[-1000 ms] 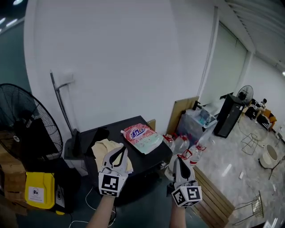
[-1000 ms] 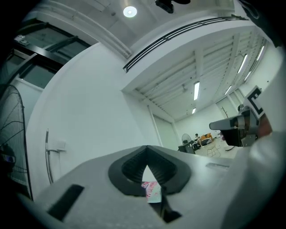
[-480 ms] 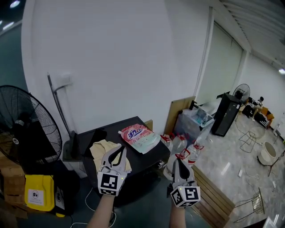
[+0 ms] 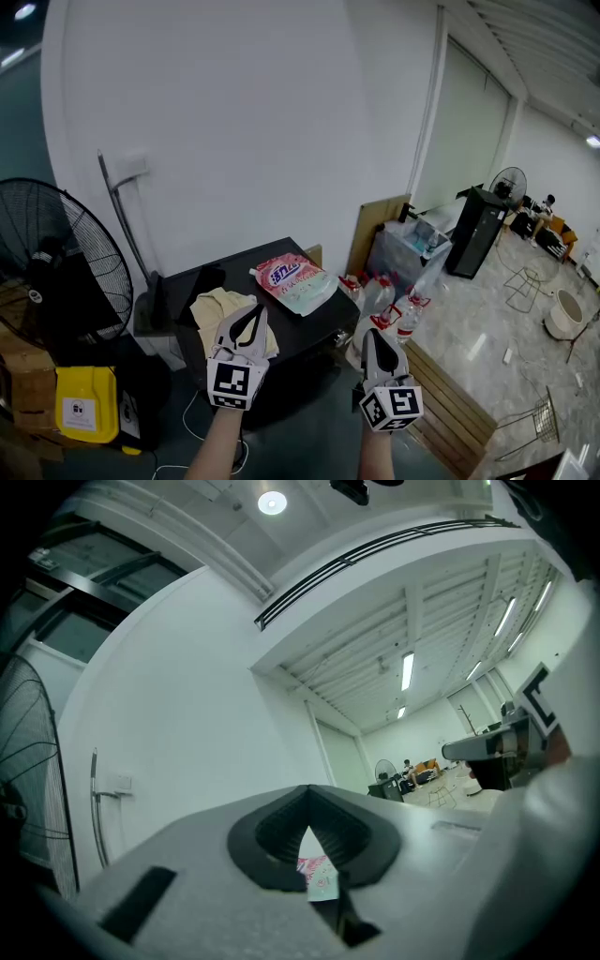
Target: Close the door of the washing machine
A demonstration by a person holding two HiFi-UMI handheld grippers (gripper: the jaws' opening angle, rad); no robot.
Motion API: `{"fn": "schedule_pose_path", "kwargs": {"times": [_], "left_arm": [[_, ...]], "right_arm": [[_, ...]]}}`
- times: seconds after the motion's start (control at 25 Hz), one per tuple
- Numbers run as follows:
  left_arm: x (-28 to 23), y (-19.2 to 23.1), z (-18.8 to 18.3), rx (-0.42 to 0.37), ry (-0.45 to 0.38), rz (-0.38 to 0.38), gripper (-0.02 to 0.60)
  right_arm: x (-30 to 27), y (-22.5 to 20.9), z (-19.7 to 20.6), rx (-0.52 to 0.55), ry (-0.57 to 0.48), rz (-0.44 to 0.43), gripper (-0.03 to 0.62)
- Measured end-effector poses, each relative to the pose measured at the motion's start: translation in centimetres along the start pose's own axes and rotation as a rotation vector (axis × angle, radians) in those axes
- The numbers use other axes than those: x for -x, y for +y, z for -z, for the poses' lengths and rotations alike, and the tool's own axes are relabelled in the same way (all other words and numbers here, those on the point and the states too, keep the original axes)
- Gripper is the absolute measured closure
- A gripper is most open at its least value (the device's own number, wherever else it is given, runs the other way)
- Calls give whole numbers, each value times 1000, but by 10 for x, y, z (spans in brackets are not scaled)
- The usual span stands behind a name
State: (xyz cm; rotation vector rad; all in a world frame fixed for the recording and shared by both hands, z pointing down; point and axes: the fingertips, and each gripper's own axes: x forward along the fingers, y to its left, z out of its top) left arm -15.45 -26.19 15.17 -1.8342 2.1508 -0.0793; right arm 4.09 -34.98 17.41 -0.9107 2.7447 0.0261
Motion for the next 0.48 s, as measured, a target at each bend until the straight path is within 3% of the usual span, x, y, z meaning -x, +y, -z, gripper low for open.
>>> {"fn": "schedule_pose_path", "kwargs": {"times": [0.48], "left_arm": [[4,-4,2,7,6,2,583]], "right_arm": [[5,1,1,-4,6,1,582]]}}
